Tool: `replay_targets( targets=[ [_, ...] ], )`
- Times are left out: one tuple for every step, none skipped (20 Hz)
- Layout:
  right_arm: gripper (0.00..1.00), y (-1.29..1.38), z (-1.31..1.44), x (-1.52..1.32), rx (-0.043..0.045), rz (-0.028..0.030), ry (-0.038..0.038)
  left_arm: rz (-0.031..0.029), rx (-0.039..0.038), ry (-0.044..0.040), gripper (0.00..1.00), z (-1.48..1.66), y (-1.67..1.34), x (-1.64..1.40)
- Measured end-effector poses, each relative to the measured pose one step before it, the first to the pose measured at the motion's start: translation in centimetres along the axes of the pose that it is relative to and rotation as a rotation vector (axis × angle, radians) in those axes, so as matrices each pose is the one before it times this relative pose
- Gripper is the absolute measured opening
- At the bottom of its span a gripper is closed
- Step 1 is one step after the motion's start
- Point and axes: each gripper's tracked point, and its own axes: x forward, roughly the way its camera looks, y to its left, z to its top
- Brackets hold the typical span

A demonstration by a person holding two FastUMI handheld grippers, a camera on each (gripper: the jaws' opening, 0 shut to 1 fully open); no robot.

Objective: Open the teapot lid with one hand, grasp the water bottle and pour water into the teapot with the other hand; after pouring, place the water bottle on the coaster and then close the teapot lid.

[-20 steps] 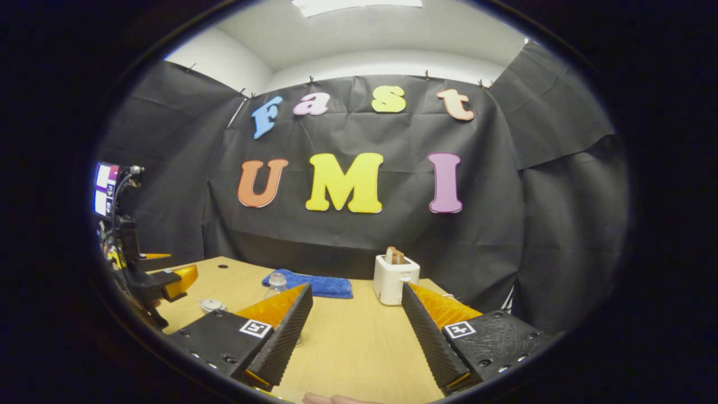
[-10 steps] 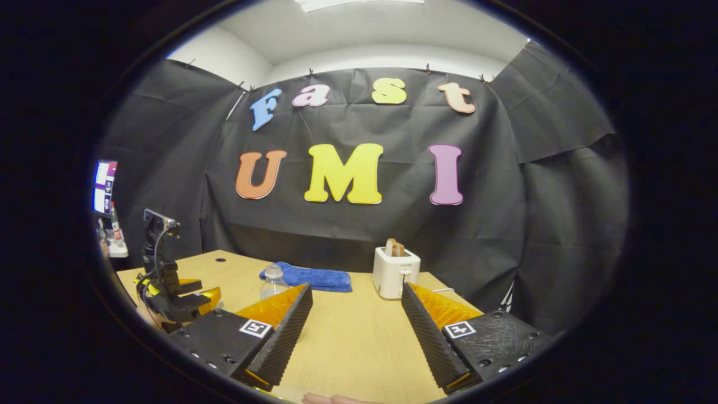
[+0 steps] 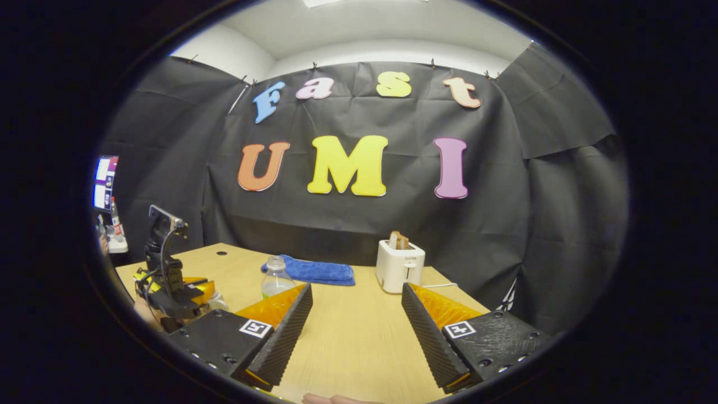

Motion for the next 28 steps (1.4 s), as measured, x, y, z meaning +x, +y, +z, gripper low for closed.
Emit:
replay_targets(
  targets=[
    [0.96,0.141,-0.324,0.098,-0.00170,0.00094,0.00593,-0.00330,0.00392,0.00501,0.16,0.072,-0.089,-0.118],
    [0.98,0.187,-0.176,0.097,-0.00072,0.00340,0.00521,0.00268,0.00159,0.00138,0.14,0.069,-0.064,-0.022],
    [0.96,0.253,-0.343,0.159,-0.00210,0.00548,0.00561,0.01019,0.00394,-0.00056,0.10,0.224,0.123,-0.132],
    [0.98,0.231,-0.229,0.132,-0.00134,0.00435,0.00509,-0.00288,-0.00528,0.00239,0.08,0.193,-0.054,-0.162],
    [0.95,0.240,-0.302,0.284,-0.00146,0.00450,0.00516,-0.00135,-0.00429,-0.01142,0.07,0.501,0.145,-0.274],
    [0.96,0.321,-0.252,0.163,-0.00218,0.00599,0.00550,0.00496,-0.00177,-0.01149,0.06,0.634,0.316,-0.307],
    [0.96,0.357,-0.363,0.204,-0.00178,0.00719,0.00535,0.00898,0.00158,-0.01020,0.06,0.620,0.423,-0.451],
    [0.96,0.386,-0.252,0.128,-0.00138,0.00797,0.00527,0.01037,0.00209,-0.00262,0.06,0.568,0.478,-0.442],
    [0.96,0.407,-0.427,0.228,-0.00082,0.00823,0.00587,-0.00247,-0.00366,-0.01011,0.06,0.612,0.154,-0.559],
    [0.96,0.485,-0.278,0.105,0.00215,0.01170,0.00421,-0.01011,-0.01251,-0.01630,0.06,0.871,-0.034,-0.719],
    [0.96,0.646,-0.359,0.298,0.00530,0.01660,0.00288,-0.00500,-0.01846,-0.01248,0.06,0.992,0.097,-0.719],
    [0.96,0.845,-0.270,0.273,0.00351,0.02817,0.00039,0.00409,-0.01790,0.00104,0.06,0.687,0.229,-0.671],
    [0.98,0.893,-0.566,0.337,0.00664,0.02901,0.00664,0.00217,-0.01340,-0.00079,0.06,0.486,0.204,-0.951],
    [0.95,0.932,-0.468,0.370,0.01153,0.03133,0.00633,-0.01302,-0.01118,-0.01199,0.06,0.823,-0.141,-0.907],
    [0.95,0.784,-0.539,0.378,0.01820,0.02709,0.00812,-0.01932,-0.00944,-0.00568,0.06,0.850,-0.457,-0.811],
    [0.98,0.733,-0.621,0.356,0.01461,0.02710,0.00833,-0.01232,-0.01108,-0.00527,0.06,0.757,-0.170,-0.897],
    [0.98,0.893,-0.578,0.618,0.01132,0.02584,0.00812,-0.01211,-0.01172,-0.00320,0.05,0.754,-0.133,-0.775],
    [0.96,0.497,-0.563,0.645,0.00528,0.01603,0.01328,-0.01636,-0.00410,-0.00292,0.05,0.623,-0.392,-0.767],
    [0.96,0.196,-0.496,0.749,0.00529,0.01153,0.00863,-0.01262,-0.00479,0.00473,0.04,0.265,-0.360,-0.564],
    [0.96,0.054,-0.210,0.808,0.00696,0.00211,0.00522,-0.01071,-0.00128,0.00443,0.04,0.253,-0.223,-0.590],
    [0.96,0.062,-0.190,0.772,0.00597,-0.00388,0.00105,-0.00382,0.00223,0.00430,0.03,0.229,-0.081,-0.714],
    [0.96,0.054,-0.057,0.832,0.00791,-0.00398,0.00196,0.00221,0.00962,-0.00472,0.03,0.304,0.104,-0.465],
    [0.96,0.227,-0.187,0.812,0.00792,-0.00067,0.00647,0.00178,0.01011,-0.00128,0.03,0.236,0.201,-0.250],
    [0.95,0.662,-0.311,0.890,-0.00036,0.00751,0.00449,0.00221,0.00371,0.00249,0.03,0.066,0.146,-0.262],
    [0.95,0.147,-0.006,0.979,-0.00916,0.00100,0.00111,-0.00100,-0.00150,-0.00267,0.03,0.043,0.218,-0.167],
    [0.94,-0.005,0.022,1.000,-0.01584,-0.00349,-0.00022,0.00241,-0.00681,0.00346,0.03,0.045,0.328,-0.090],
    [0.94,-0.021,-0.132,0.860,-0.01757,-0.00736,-0.00609,0.00211,-0.00337,0.00309,0.03,-0.109,0.357,-0.135],
    [0.93,-0.287,-0.564,0.761,-0.00896,-0.02024,0.01499,0.00198,-0.00122,0.00096,0.03,0.024,0.394,-0.007]
  ],
)
